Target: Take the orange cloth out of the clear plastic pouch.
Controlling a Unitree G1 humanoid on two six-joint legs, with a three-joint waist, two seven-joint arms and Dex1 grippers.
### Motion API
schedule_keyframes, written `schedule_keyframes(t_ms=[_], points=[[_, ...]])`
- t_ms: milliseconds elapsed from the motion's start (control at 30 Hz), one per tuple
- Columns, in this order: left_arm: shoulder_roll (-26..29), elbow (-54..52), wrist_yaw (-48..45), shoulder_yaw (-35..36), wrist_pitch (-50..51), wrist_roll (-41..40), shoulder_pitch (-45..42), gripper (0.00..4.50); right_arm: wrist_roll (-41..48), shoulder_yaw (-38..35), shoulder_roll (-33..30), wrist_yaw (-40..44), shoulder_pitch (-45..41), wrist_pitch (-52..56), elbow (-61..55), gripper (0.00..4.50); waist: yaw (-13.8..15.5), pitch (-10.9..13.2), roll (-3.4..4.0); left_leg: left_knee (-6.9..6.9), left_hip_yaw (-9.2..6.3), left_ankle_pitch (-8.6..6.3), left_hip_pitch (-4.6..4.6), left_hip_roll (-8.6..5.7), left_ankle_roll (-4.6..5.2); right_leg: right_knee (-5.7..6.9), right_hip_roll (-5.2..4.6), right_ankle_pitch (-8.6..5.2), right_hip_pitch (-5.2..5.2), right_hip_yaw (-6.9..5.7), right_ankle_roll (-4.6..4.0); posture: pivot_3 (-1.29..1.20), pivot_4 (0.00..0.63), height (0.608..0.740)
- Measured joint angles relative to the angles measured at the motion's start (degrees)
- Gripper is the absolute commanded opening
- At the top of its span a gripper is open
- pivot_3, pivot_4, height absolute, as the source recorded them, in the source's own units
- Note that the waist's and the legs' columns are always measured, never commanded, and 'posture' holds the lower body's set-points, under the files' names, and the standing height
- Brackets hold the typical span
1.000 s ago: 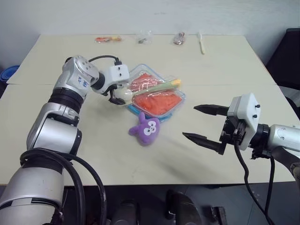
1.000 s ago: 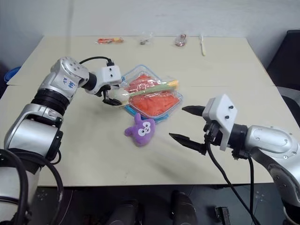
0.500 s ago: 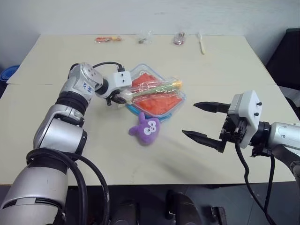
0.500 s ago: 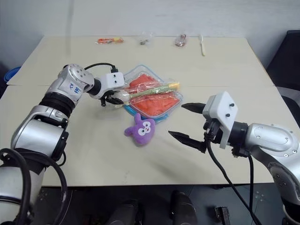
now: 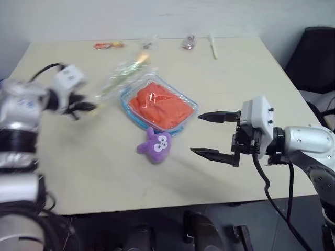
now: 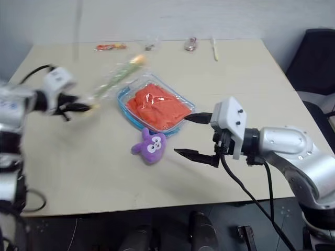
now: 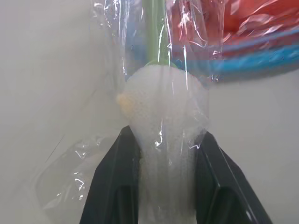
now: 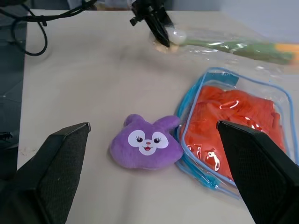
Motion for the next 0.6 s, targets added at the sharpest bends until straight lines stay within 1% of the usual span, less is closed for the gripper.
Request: schedule_keyframes(t_ms=[100, 133, 200, 267, 333, 433, 600], points=[[4.38, -6.12, 4.81, 10.12, 6.28, -0.56, 13.71, 1.06, -0.14, 2.31, 1.59, 3.20, -3.08, -1.18, 1.99, 4.50, -0.11, 0.00, -0.01, 0.01, -0.10, 0.00, -0.04, 0.05, 0.00, -0.01, -0.09, 0.00, 0.00, -0.03, 0.00, 0.00, 0.150, 0.740], [5.09, -7.63, 6.89, 14.64, 7.90, -0.60, 18.56, 1.06, -0.08, 2.90, 2.09, 4.71, -4.02, -1.71, 2.75, 4.50, -0.08, -0.01, -0.02, 0.01, -0.13, 0.00, -0.05, 0.09, 0.00, 0.00, -0.17, 0.00, 0.00, -0.05, 0.00, 0.00, 0.150, 0.740], [5.44, -8.61, 10.56, 21.60, 10.09, -0.60, 24.73, 1.06, -0.07, 3.99, 2.44, 7.20, -4.97, -2.21, 4.24, 4.50, 0.46, -0.03, -0.07, 0.04, -0.19, 0.00, -0.07, 0.06, 0.00, 0.07, -0.30, 0.00, 0.02, -0.16, 0.00, 0.00, 0.150, 0.740], [5.36, -10.56, 13.91, 27.57, 12.10, -0.82, 29.36, 1.06, 0.12, 4.63, 3.41, 9.86, -5.73, -2.85, 5.77, 4.50, 1.47, -0.09, -0.17, 0.10, -0.18, -0.01, -0.11, -0.01, 0.02, 0.08, -0.39, 0.00, 0.04, -0.20, 0.00, 0.00, 0.150, 0.740], [4.75, -13.00, 16.00, 31.99, 14.07, -1.29, 32.48, 1.06, 0.09, 5.29, 4.16, 11.71, -6.72, -3.16, 6.71, 4.50, 2.15, -0.13, -0.23, 0.12, -0.18, -0.01, -0.10, -0.09, 0.05, 0.15, -0.48, 0.00, 0.07, -0.22, 0.00, 0.00, 0.150, 0.740], [3.24, -17.37, 17.44, 35.21, 16.93, -2.80, 37.16, 1.06, -0.96, 6.53, 5.74, 13.25, -8.56, -4.12, 9.28, 4.50, 2.78, -0.17, -0.29, 0.12, -0.24, 0.00, -0.08, -0.12, 0.05, 0.19, -0.53, 0.00, 0.07, -0.24, 0.00, 0.00, 0.150, 0.740], [1.40, -18.99, 19.45, 36.42, 18.96, -4.49, 42.20, 2.68, -2.41, 6.85, 6.63, 14.03, -9.54, -4.39, 11.03, 4.50, 2.42, -0.19, -0.33, 0.11, -0.18, -0.01, -0.07, -0.06, 0.03, 0.15, -0.44, -0.01, 0.05, -0.37, -0.02, 0.00, 0.150, 0.740]])
